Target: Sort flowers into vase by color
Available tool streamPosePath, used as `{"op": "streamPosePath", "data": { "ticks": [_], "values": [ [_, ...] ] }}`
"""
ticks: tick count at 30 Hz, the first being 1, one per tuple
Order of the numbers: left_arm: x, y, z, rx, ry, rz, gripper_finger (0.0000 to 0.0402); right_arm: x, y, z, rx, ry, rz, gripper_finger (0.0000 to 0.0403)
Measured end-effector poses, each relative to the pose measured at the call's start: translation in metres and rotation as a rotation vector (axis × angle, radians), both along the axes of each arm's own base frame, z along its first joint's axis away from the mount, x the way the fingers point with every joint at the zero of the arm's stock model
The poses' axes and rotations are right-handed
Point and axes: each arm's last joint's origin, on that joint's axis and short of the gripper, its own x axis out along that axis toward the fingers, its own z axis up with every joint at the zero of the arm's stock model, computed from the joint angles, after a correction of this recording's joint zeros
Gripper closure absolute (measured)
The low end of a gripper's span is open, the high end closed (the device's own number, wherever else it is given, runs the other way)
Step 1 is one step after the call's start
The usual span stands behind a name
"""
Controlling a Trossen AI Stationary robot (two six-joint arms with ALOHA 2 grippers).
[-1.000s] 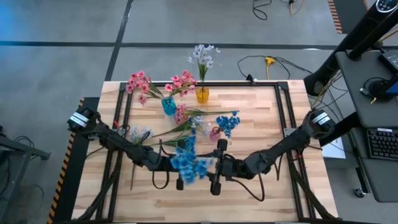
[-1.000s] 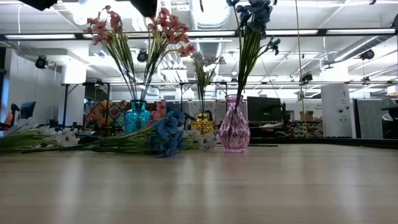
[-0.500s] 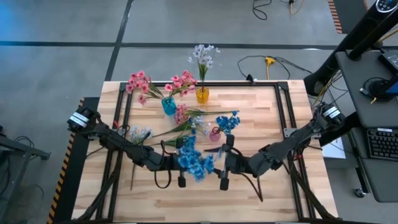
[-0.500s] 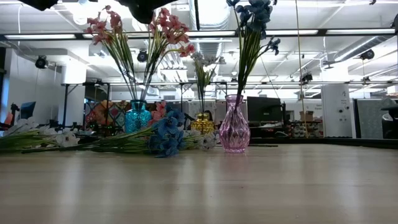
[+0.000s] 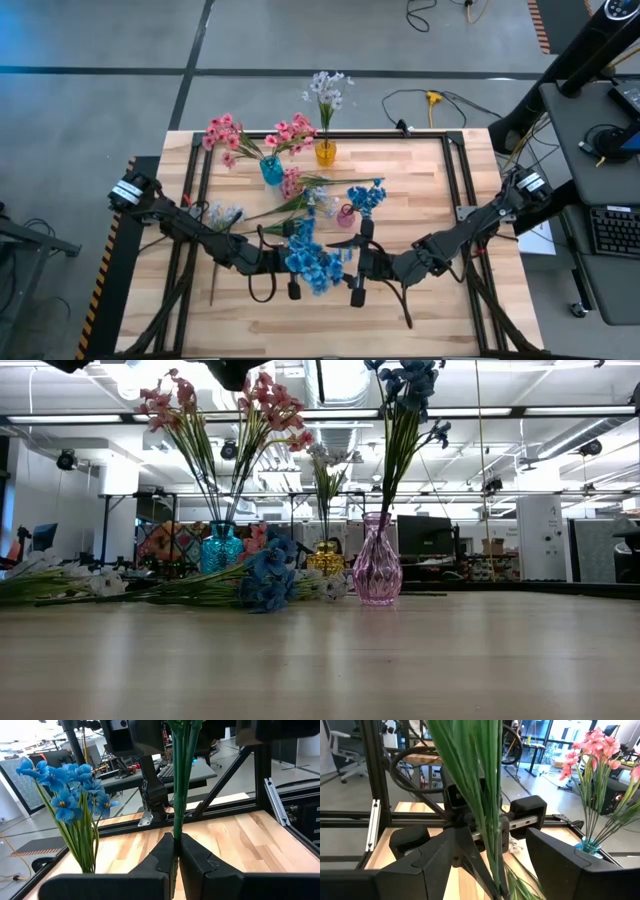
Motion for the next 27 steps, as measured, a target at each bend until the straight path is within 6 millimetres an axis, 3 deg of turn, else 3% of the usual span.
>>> {"op": "streamPosePath", "data": {
  "ticks": [17,27],
  "values": [
    [0.002,0.005,0.0,0.004,-0.002,0.014,0.0401,0.009,-0.01,-0.002,-0.004,-0.011,-0.001,0.0175],
    [0.002,0.005,0.0,0.004,-0.002,0.014,0.0401,0.011,-0.014,-0.002,-0.007,-0.012,-0.004,0.0247]
  ]
}}
